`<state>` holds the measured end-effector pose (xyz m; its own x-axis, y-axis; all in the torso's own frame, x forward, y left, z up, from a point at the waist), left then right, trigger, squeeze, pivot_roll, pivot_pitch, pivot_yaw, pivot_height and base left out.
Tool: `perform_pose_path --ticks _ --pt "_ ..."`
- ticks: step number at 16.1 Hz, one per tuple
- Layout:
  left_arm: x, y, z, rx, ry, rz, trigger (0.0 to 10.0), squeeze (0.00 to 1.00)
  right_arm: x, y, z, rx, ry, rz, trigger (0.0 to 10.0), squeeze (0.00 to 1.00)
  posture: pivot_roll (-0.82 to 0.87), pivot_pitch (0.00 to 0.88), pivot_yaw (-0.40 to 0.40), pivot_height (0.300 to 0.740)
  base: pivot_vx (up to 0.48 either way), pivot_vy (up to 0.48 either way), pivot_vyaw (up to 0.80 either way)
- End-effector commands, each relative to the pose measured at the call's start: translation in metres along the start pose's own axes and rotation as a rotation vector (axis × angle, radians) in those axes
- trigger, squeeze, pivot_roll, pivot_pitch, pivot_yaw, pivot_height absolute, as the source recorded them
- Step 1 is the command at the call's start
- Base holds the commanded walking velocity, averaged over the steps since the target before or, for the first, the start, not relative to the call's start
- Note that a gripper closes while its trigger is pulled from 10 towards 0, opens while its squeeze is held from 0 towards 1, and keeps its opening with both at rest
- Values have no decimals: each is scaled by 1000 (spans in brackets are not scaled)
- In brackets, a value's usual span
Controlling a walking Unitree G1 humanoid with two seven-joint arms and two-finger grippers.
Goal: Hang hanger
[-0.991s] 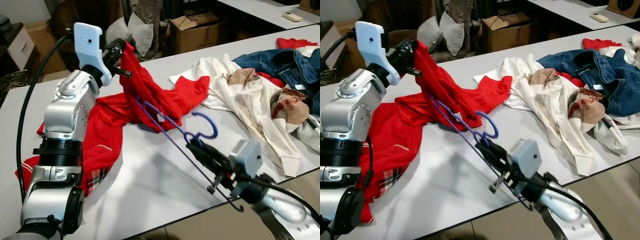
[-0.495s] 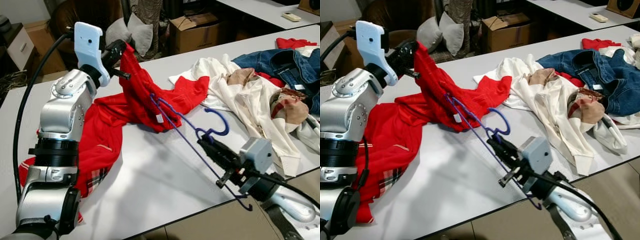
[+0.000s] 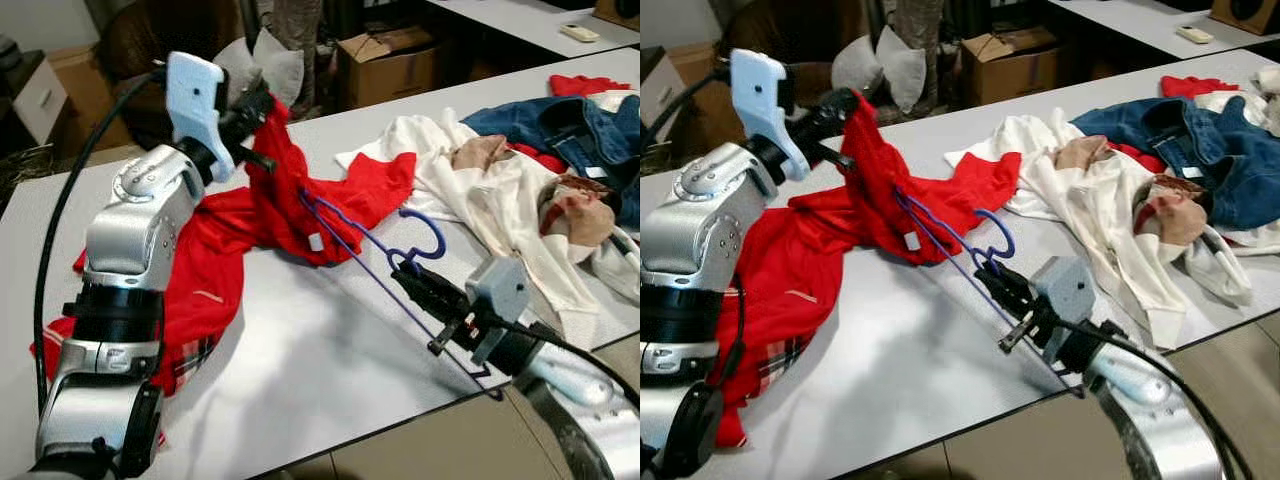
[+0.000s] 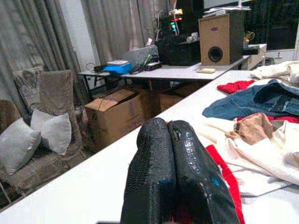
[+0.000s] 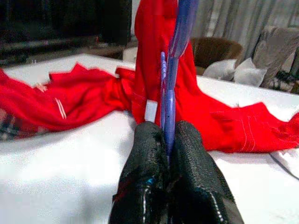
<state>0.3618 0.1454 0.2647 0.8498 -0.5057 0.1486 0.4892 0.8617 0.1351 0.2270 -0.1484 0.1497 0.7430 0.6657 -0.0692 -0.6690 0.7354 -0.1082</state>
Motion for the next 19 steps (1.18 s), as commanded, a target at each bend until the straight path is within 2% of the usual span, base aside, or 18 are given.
perform_pose_path --ticks 1,3,5,8,9,10,11,13,14,15,16,18,19 --pt "-3 1 4 9 -3 -9 0 0 2 0 3 -12 -14 12 10000 0 -123 0 142 740 0 0 0" --pt "-10 2 2 19 28 -31 0 0 4 -5 1 -15 1 2 10000 0 -119 0 137 740 0 0 0" --pt "-22 11 2 55 65 -4 0 0 3 -18 -4 -18 42 -106 10000 0 -111 0 126 740 0 0 0" --pt "-33 22 3 71 87 24 0 0 1 -28 0 -13 2 -198 10000 0 -113 0 129 740 0 0 0" --pt "-40 24 3 76 104 13 0 0 0 -40 5 17 -29 -278 10000 0 -115 0 129 740 0 0 0" --pt "-41 24 3 77 108 7 0 0 0 -43 5 33 -37 -298 10000 0 -114 0 129 740 0 0 0" --pt "-42 23 4 72 105 0 0 0 1 -43 6 48 -36 -288 10000 0 -114 0 128 740 0 0 0" --pt "-38 13 5 38 83 -39 0 0 6 -25 -5 95 31 -131 10000 0 -115 0 128 740 0 0 0" --pt "-37 10 6 31 81 -51 0 0 7 -21 -8 104 50 -101 10000 0 -115 0 128 740 0 0 0" --pt "-35 -2 7 0 69 -94 0 0 10 -14 -19 146 111 -54 10000 0 -114 0 131 740 0 0 0" --pt "-34 -9 8 -17 67 -123 0 0 13 -15 -24 186 137 -67 10000 0 -113 0 132 740 0 0 0" --pt "-37 -14 7 -17 85 -151 0 0 18 -26 -24 261 111 -146 10000 0 -109 0 136 740 0 0 0" --pt "-43 -17 2 7 135 -187 0 0 23 -38 -22 393 70 -225 10000 0 -104 0 140 740 0 0 0"
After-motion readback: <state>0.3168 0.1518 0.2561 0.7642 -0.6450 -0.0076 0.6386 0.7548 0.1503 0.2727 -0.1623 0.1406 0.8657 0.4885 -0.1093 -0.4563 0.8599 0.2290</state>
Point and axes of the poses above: a point about 5 cm out from each wrist's last joint towards the gripper, its own x axis pointing out of the wrist towards the gripper, its own z axis along the axis of the wrist's last joint, y = z × x, the point moved 1 cm from there along x, pointing out of the wrist towards the gripper, and after that the axes turned 1 degree about x, right-handed, at the moved point
